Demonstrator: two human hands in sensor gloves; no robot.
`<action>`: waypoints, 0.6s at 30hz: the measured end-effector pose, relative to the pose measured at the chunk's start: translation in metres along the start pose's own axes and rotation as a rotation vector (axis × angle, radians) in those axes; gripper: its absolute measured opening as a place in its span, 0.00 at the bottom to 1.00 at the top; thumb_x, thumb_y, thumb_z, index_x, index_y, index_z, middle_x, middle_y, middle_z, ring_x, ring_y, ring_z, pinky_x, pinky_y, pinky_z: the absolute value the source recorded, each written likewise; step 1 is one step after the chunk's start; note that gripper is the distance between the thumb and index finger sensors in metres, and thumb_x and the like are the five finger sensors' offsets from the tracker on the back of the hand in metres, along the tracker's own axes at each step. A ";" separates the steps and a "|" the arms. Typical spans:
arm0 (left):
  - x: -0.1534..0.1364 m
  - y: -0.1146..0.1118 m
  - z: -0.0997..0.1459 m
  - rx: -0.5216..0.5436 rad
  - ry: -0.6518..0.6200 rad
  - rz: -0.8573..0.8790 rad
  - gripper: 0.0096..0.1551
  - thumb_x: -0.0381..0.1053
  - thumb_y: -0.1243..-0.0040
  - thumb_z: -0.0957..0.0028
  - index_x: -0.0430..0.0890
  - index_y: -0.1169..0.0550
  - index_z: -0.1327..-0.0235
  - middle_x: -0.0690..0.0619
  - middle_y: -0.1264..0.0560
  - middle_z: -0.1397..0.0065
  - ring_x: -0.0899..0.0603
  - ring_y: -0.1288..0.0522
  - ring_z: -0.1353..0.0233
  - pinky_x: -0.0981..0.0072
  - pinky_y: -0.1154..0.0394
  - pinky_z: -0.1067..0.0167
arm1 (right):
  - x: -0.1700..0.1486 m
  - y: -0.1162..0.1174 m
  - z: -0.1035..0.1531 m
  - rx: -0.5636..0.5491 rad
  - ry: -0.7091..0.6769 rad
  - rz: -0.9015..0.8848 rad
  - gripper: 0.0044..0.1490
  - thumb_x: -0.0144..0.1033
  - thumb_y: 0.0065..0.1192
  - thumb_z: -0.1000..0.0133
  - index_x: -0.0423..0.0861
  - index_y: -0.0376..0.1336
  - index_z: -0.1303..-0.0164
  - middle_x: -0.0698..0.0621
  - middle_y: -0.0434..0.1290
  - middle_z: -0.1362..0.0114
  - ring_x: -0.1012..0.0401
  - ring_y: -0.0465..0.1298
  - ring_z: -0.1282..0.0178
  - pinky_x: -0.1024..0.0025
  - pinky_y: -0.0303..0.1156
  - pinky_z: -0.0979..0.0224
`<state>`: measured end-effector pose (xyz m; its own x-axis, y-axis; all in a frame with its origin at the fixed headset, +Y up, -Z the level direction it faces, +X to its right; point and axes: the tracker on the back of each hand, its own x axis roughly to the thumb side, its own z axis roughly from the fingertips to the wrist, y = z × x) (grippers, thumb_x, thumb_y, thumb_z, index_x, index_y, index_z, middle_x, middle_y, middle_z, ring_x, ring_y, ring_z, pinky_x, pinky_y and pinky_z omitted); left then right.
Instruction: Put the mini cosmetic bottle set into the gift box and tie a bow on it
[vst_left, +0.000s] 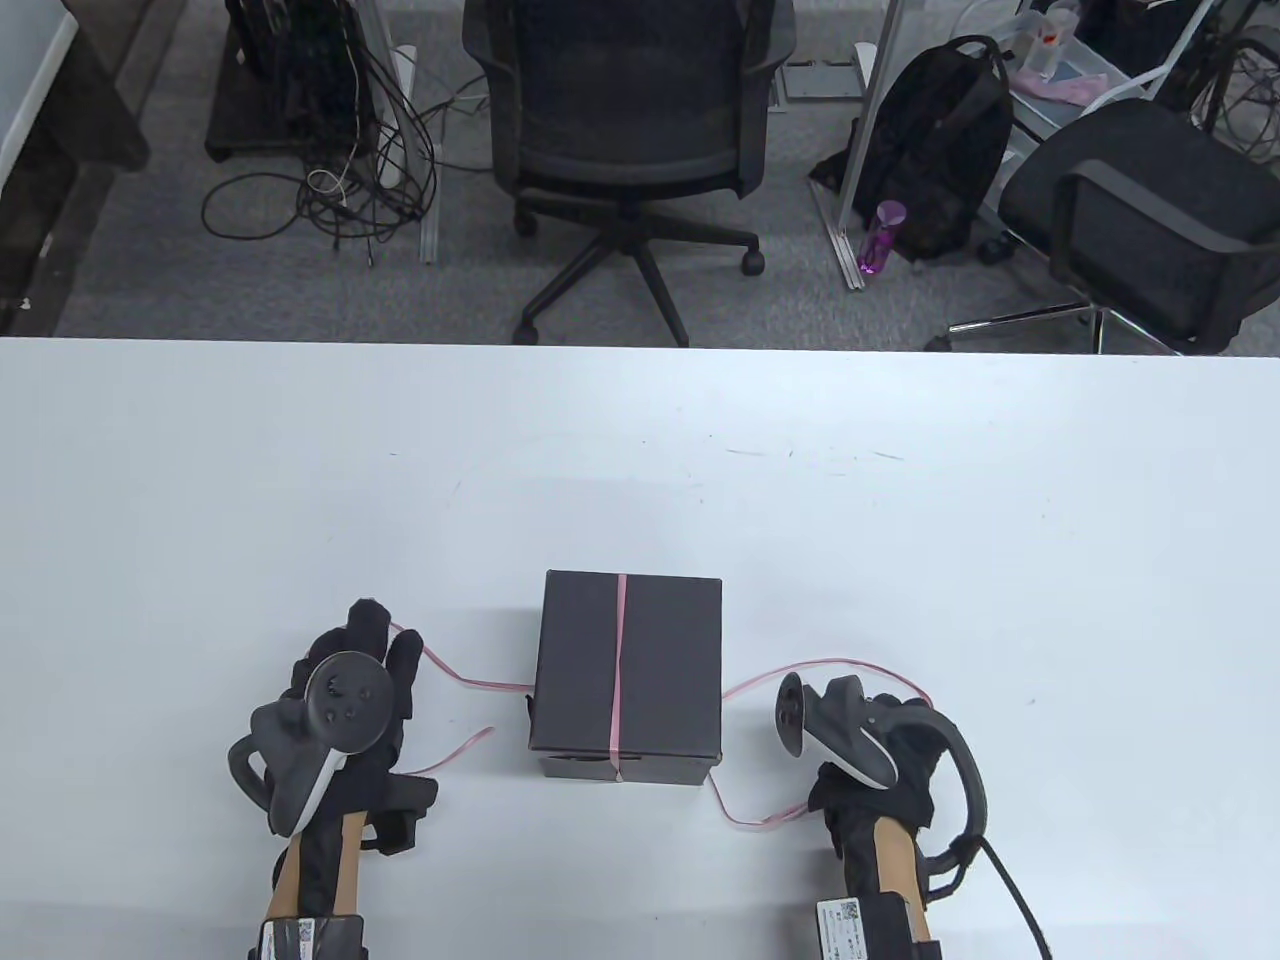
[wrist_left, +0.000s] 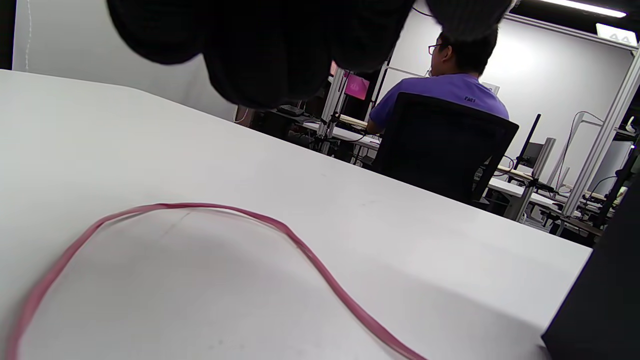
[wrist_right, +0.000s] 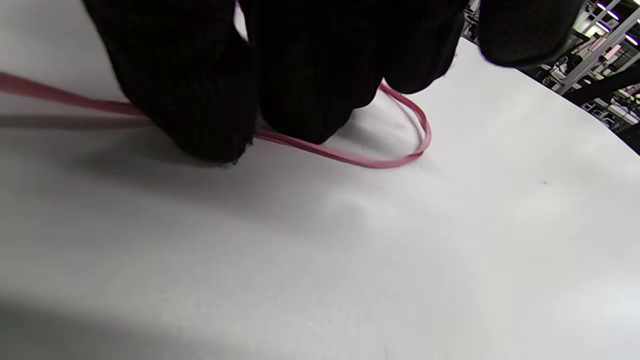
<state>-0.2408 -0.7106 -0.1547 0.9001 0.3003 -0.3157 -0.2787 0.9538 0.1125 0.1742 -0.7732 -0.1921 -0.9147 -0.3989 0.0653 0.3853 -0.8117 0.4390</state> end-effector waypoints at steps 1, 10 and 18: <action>0.000 0.000 0.000 -0.003 -0.001 0.001 0.38 0.67 0.53 0.38 0.50 0.30 0.18 0.43 0.25 0.27 0.37 0.19 0.38 0.43 0.23 0.39 | 0.001 0.000 0.000 0.005 -0.001 0.006 0.31 0.39 0.77 0.52 0.29 0.74 0.49 0.36 0.64 0.21 0.35 0.61 0.26 0.29 0.61 0.32; 0.004 -0.005 0.000 -0.003 -0.029 -0.023 0.38 0.67 0.53 0.38 0.51 0.30 0.18 0.43 0.26 0.25 0.36 0.19 0.36 0.41 0.24 0.37 | -0.026 0.003 0.002 -0.028 -0.113 -0.314 0.26 0.41 0.72 0.48 0.30 0.75 0.57 0.33 0.61 0.21 0.32 0.57 0.26 0.27 0.58 0.31; 0.004 -0.007 -0.001 -0.023 -0.065 -0.009 0.38 0.66 0.53 0.38 0.49 0.29 0.19 0.43 0.27 0.23 0.34 0.20 0.33 0.39 0.24 0.36 | -0.062 0.006 0.009 -0.275 -0.390 -1.543 0.24 0.30 0.56 0.38 0.23 0.68 0.50 0.23 0.66 0.28 0.26 0.67 0.34 0.29 0.66 0.36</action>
<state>-0.2351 -0.7162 -0.1575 0.9223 0.2909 -0.2543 -0.2775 0.9567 0.0881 0.2316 -0.7492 -0.1853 -0.3881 0.9211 -0.0326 -0.9147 -0.3806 0.1361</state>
